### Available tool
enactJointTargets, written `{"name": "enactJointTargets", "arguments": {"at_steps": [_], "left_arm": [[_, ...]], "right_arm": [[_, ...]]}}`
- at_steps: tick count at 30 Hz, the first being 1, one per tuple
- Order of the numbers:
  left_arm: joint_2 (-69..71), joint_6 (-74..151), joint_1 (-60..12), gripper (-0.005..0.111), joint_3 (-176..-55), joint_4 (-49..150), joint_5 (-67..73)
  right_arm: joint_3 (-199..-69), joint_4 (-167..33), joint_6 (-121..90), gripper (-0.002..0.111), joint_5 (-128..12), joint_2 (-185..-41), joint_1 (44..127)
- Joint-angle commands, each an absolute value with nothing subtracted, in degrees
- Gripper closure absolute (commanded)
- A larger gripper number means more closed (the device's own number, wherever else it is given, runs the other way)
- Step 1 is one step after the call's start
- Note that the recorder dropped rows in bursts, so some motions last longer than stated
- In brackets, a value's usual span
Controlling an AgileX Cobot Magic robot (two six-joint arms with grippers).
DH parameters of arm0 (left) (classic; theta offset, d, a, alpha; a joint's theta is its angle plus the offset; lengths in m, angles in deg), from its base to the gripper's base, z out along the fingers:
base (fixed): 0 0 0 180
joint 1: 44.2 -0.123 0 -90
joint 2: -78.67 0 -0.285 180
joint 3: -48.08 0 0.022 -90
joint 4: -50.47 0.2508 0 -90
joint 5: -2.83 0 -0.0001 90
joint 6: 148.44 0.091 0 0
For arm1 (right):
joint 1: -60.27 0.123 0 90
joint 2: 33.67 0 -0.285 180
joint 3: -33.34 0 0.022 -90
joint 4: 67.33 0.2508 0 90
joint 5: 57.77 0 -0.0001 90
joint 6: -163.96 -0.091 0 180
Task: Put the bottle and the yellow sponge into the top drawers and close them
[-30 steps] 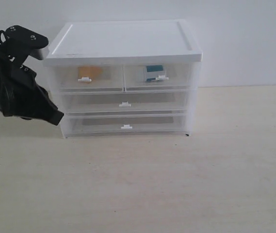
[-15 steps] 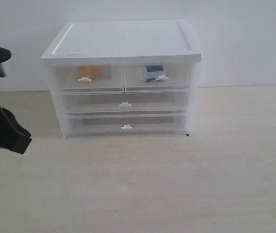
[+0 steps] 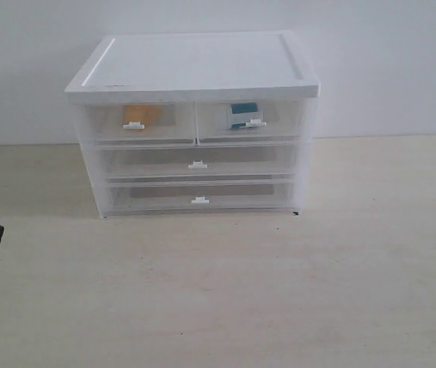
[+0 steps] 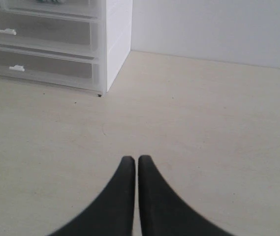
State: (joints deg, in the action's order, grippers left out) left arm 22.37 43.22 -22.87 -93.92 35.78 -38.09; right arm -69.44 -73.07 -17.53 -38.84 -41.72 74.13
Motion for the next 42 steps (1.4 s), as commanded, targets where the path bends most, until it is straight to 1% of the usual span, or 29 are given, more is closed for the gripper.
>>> {"name": "enactJointTargets", "arguments": {"at_steps": [1, 6, 11, 17, 23, 36, 39, 42], "left_arm": [[27.2, 42.8, -23.0, 0.103, -93.2, 34.9, -42.4], [30.6, 42.9, -23.0, 0.103, -93.2, 35.0, -41.7], [31.0, 44.4, -23.0, 0.103, -93.0, 35.0, -40.9], [32.6, 44.4, -23.5, 0.103, -87.7, 38.2, -29.3], [40.9, 44.4, -27.9, 0.103, -80.9, 38.9, -22.4], [68.0, 44.6, -36.9, 0.103, -70.2, 40.0, -22.0], [70.9, 44.6, -37.7, 0.103, -68.0, 40.4, -21.0], [70.9, 44.4, -37.7, 0.103, -65.1, 40.9, -17.1]], "right_arm": [[-69.4, -73.2, -17.4, 0.108, -39.3, -41.5, 74.0], [-69.4, -73.2, -17.4, 0.108, -39.3, -41.5, 74.0], [-69.4, -73.2, -17.4, 0.108, -39.3, -41.5, 74.0], [-69.4, -73.2, -17.4, 0.108, -39.3, -41.5, 74.0], [-69.4, -73.2, -17.4, 0.108, -39.3, -41.5, 74.0], [-69.4, -73.2, -17.4, 0.108, -39.3, -41.5, 74.0], [-69.4, -73.2, -17.4, 0.108, -39.3, -41.5, 74.0], [-69.4, -73.2, -17.4, 0.108, -39.3, -41.5, 74.0]]}}
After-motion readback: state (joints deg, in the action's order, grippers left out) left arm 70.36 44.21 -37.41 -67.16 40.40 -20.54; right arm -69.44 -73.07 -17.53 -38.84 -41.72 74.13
